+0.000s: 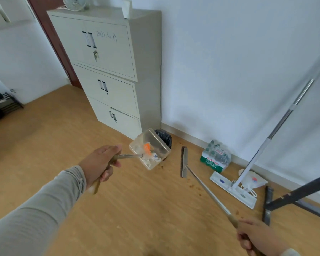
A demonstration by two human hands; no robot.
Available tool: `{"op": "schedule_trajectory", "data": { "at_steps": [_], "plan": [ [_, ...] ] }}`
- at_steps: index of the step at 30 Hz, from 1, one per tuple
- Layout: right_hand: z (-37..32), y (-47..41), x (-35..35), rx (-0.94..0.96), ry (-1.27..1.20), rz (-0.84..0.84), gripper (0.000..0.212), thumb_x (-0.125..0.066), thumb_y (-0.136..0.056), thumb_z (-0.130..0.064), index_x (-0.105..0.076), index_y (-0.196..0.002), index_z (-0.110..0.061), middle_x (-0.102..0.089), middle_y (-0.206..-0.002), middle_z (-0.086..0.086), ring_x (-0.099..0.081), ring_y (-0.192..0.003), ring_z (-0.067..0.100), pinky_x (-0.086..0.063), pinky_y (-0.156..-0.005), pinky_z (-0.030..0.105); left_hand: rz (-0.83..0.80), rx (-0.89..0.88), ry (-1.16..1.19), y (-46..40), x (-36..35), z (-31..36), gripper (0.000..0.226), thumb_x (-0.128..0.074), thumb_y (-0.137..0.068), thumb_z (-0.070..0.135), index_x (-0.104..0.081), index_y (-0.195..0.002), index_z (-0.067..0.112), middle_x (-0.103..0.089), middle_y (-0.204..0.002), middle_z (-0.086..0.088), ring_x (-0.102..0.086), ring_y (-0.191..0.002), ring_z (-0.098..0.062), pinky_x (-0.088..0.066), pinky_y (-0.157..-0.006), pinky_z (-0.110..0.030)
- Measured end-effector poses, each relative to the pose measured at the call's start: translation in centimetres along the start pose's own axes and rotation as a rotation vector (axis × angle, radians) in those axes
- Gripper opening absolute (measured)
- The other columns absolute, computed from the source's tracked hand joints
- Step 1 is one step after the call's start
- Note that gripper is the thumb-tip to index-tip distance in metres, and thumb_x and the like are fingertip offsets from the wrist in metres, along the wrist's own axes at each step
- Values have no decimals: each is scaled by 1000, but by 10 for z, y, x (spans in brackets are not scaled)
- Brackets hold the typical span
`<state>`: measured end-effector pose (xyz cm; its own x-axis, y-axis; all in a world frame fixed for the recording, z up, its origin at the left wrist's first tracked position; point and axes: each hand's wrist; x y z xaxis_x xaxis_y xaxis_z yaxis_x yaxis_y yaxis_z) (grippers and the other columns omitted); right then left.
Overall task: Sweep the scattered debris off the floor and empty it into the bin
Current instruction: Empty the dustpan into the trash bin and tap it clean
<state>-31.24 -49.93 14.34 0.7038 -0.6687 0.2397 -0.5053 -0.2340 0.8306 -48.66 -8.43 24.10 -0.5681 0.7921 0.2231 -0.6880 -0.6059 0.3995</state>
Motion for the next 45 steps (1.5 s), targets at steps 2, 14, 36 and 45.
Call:
{"op": "schedule_trajectory", "data": {
  "at_steps": [2, 14, 36, 45],
  "plan": [
    [-15, -3, -9, -15, -14, -5, 12, -59, -88, -1, -56, -76, -1, -51, -59, 19, -38, -40, 20, -31, -39, 21, -19, -13, -81, -23, 11, 13, 58, -57, -94, 55, -55, -112, 0, -66, -86, -18, -35, -39, -18, -33, -41, -23],
    [-115, -85, -9, -35, -134, -59, 11, -53, -91, -2, -55, -80, -1, -47, -57, 14, -36, -42, 19, -36, -39, 23, -77, 51, -524, -151, -12, 67, 22, -60, -88, 4, -60, -106, 17, -51, -70, -9, -41, -43, -17, -37, -42, -26],
    [-175, -142, -3, -37, -280, -61, 3, -54, -90, -1, -52, -92, -1, -51, -50, 8, -41, -37, 16, -36, -38, 21, -134, -149, -950, -292, -68, 121, 19, -56, -90, 12, -62, -98, 28, -63, -92, -1, -57, -65, -20, -53, -62, -30],
    [-169, -150, -1, -37, -333, -14, 12, -56, -89, 1, -54, -100, 0, -56, -61, 11, -45, -42, 16, -37, -40, 23, -156, -177, -1083, -315, -66, 129, 19, -55, -92, 14, -60, -101, 30, -59, -86, 3, -54, -58, -17, -44, -49, -22]
  ]
}}
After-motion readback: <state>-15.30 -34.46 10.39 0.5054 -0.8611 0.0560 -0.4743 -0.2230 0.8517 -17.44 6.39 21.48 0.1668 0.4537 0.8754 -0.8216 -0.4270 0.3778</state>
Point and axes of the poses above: each hand's wrist, its own y-axis away from the middle knuckle, its own x-axis out of the back of the hand, z = x × y
